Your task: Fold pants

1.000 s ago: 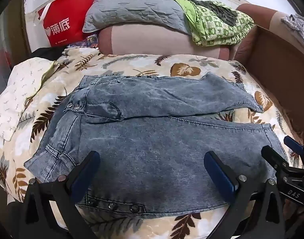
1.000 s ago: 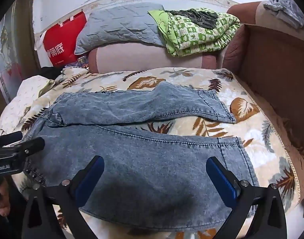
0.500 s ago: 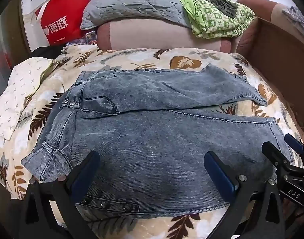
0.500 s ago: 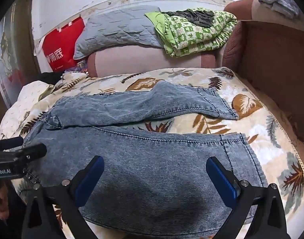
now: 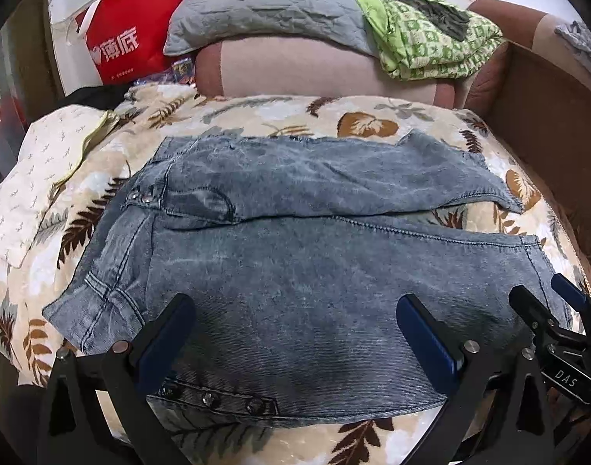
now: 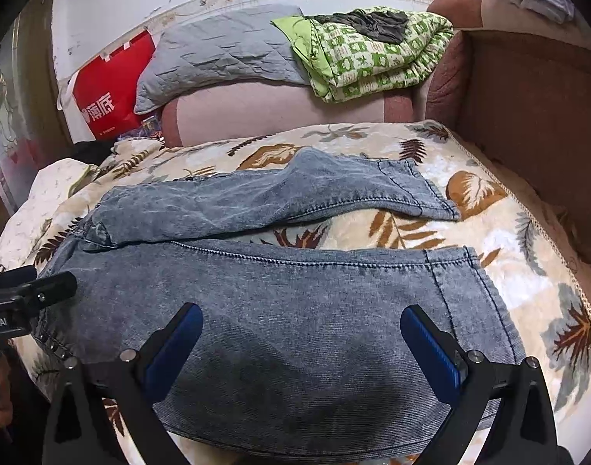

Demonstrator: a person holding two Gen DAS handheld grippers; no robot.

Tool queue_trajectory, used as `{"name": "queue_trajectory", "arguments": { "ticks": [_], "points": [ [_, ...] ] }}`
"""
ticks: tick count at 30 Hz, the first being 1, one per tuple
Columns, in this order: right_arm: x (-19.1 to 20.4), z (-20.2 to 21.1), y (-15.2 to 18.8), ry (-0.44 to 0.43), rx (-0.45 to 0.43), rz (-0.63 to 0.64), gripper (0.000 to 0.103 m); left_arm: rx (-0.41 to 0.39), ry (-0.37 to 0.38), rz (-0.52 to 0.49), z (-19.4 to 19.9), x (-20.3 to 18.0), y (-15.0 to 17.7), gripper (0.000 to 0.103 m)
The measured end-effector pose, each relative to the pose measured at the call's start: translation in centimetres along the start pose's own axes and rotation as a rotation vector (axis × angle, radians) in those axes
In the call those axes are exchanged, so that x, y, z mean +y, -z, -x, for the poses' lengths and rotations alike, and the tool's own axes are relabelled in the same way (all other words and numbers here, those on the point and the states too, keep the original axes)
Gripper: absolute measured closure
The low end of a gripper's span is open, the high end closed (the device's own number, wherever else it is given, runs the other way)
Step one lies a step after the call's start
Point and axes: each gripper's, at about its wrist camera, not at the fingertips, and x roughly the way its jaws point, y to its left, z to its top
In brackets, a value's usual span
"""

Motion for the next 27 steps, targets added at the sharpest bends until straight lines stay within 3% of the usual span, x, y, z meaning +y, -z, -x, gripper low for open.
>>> {"name": "queue_trajectory", "arguments": {
  "ticks": [27],
  "points": [
    [0.0,0.12,-0.04,0.011,-0.011,0.012,0.0,0.013,0.002,0.016,-0.42,0.39,0.05,0.0]
  ]
}}
